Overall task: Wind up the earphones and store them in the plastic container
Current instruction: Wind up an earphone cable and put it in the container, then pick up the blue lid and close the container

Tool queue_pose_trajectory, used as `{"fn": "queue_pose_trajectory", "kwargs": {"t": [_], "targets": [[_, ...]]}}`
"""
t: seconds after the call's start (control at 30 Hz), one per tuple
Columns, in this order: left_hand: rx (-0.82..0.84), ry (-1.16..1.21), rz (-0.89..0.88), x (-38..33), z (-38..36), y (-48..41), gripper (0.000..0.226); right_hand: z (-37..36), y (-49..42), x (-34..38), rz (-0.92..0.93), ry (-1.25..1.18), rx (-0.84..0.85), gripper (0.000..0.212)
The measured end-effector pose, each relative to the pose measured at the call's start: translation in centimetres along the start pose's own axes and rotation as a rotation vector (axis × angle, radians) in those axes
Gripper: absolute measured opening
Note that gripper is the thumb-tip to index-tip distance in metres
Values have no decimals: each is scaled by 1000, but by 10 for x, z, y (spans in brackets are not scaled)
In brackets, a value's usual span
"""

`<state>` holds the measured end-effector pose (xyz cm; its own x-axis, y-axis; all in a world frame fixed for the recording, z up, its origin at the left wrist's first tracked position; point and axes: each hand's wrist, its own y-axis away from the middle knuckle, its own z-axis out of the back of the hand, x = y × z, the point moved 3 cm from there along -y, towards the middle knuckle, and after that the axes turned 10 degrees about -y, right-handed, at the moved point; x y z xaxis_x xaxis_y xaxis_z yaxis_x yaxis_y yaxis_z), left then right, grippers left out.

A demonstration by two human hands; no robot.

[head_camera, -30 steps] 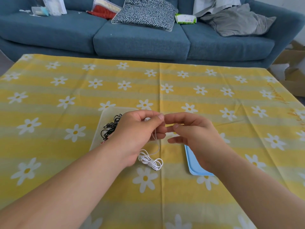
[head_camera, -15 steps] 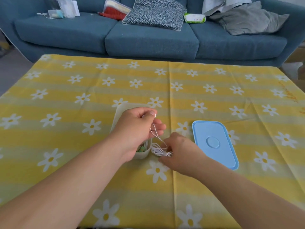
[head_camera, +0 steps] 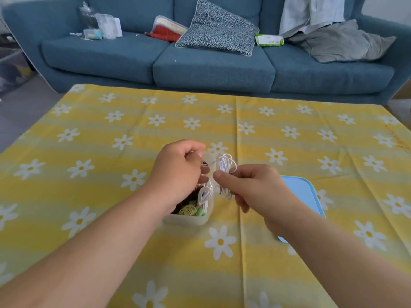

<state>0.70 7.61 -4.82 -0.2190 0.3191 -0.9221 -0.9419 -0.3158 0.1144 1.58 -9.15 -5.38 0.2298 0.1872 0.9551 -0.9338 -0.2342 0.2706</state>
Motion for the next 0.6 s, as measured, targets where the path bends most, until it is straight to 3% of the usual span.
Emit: {"fn": "queue_pose_trajectory", "kwargs": {"t": [0.2, 0.33, 0.47, 0.6], "targets": [[-78, -173, 48, 25, 28, -11, 23, -40, -18, 8, 19, 111, 6, 55], [-10, -325, 26, 29, 28, -18, 30, -49, -37, 2, 36, 328, -65, 63], [84, -459, 32, 29, 30, -22, 39, -43, -49, -7, 18, 545, -158, 46], [19, -706, -35, 20, 35, -15, 38, -42, -46, -3, 182, 583, -196, 24]]}}
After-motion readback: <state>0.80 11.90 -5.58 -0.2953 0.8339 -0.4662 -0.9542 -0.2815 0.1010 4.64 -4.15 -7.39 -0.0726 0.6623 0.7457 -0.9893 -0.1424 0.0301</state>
